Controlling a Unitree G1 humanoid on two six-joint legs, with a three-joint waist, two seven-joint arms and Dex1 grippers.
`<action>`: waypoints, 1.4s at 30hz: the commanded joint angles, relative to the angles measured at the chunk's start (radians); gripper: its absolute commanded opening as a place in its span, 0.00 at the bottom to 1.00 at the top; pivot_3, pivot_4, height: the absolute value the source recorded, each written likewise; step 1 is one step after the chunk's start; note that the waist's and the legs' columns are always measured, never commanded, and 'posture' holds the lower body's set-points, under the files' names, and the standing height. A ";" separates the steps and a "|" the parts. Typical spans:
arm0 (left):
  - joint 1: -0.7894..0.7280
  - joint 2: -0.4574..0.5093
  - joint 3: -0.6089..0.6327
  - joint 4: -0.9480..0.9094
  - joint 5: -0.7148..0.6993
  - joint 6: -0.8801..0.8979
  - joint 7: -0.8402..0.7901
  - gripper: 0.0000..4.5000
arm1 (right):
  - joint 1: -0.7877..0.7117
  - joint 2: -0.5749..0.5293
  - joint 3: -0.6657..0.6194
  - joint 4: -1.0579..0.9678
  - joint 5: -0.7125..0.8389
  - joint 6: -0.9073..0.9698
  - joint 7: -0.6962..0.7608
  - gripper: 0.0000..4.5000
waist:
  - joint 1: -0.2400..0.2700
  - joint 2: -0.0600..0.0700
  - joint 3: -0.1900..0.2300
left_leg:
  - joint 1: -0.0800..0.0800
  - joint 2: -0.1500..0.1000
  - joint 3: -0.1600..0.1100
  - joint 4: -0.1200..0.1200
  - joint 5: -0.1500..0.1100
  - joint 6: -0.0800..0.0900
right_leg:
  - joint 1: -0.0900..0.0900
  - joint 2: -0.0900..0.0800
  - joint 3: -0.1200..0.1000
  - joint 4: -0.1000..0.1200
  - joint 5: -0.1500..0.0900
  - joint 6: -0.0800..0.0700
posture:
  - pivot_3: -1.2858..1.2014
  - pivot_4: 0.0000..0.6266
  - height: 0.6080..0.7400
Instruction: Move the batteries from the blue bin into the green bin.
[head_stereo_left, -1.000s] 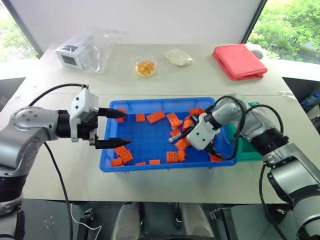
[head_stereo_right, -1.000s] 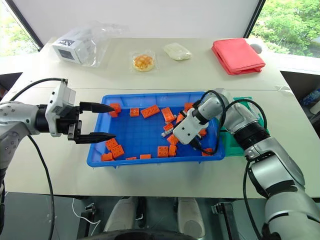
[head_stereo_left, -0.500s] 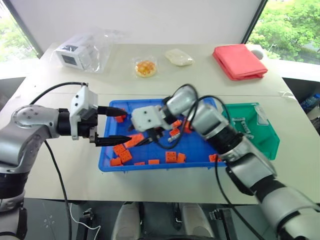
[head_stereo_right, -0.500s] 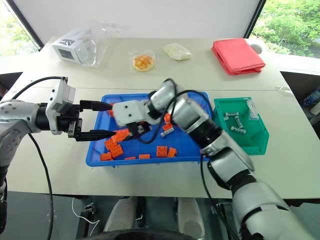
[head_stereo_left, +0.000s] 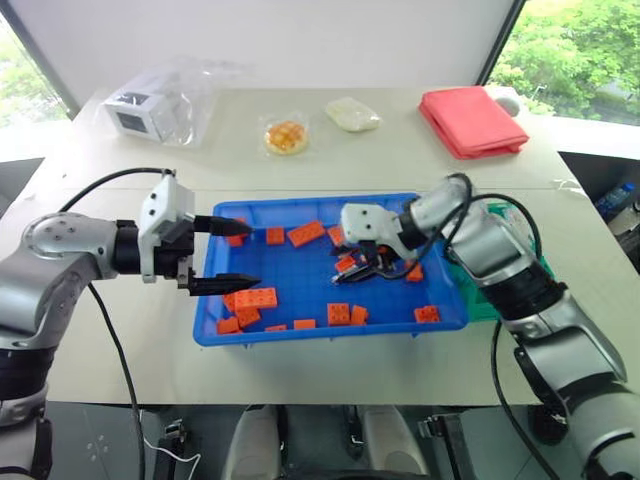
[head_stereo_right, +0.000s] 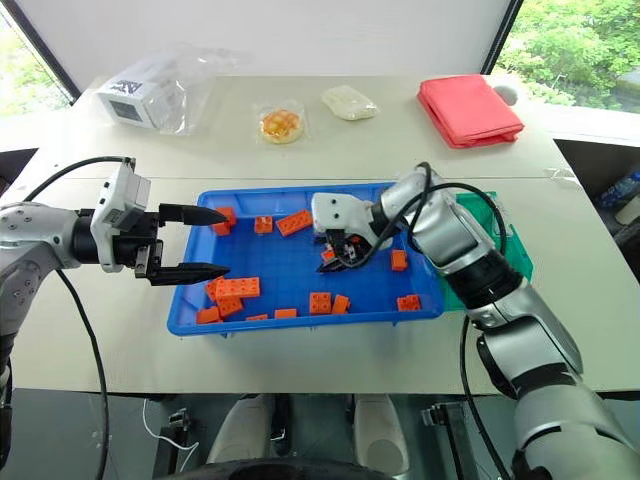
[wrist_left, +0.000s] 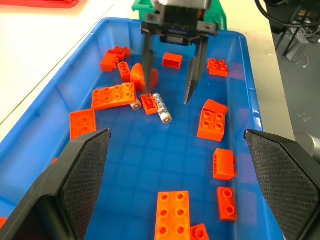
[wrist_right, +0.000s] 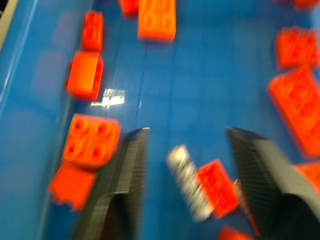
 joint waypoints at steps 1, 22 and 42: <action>-0.025 0.007 0.014 -0.004 -0.001 -0.015 -0.007 1.00 | 0.005 -0.012 -0.033 -0.045 0.023 -0.019 -0.008 0.57 | 0.002 0.000 0.000 | 0.000 0.001 0.000 0.000 0.000 0.000 | 0.000 0.001 0.000 0.000 0.000 0.000 | 0.52 0.24 0.95; -0.076 0.013 0.000 0.018 0.013 -0.010 -0.032 1.00 | 0.061 0.023 0.044 0.259 -0.116 -0.427 -0.079 0.57 | 0.005 -0.001 0.000 | 0.000 0.001 0.000 0.000 0.000 0.000 | 0.001 0.001 0.000 -0.001 0.000 0.000 | 0.52 0.24 0.95; -0.105 -0.025 -0.032 0.058 0.039 -0.034 -0.042 1.00 | 0.088 -0.251 -0.399 -0.213 0.265 0.328 -0.034 0.05 | 0.015 -0.001 0.001 | -0.001 0.000 0.000 0.001 0.000 0.000 | 0.001 0.000 0.000 -0.001 0.000 0.000 | 0.52 0.24 0.95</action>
